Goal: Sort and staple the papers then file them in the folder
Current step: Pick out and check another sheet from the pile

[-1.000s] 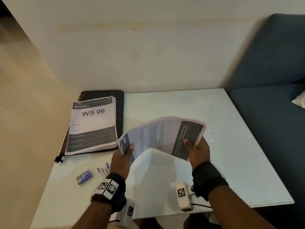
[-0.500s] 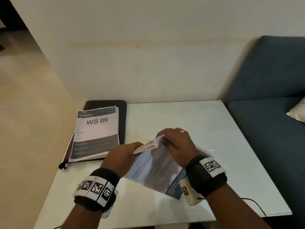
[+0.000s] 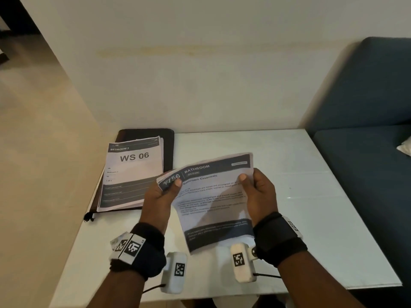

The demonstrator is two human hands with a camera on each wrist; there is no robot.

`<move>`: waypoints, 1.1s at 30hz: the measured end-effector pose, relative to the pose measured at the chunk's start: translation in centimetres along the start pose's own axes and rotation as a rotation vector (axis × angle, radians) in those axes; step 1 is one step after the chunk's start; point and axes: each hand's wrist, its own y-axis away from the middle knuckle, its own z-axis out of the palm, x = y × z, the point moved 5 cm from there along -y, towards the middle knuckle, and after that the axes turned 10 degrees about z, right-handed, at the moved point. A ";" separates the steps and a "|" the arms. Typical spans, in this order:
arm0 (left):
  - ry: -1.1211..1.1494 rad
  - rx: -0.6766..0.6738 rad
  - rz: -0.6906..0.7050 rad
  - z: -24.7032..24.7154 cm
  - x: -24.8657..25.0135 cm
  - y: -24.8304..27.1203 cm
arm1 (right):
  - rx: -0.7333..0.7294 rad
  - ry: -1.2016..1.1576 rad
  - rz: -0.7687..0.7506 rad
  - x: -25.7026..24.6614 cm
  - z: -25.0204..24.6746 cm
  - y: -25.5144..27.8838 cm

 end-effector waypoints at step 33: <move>-0.035 0.019 -0.086 1.2 -7.0 0.5 | 0.162 0.034 0.053 4.0 -0.4 0.5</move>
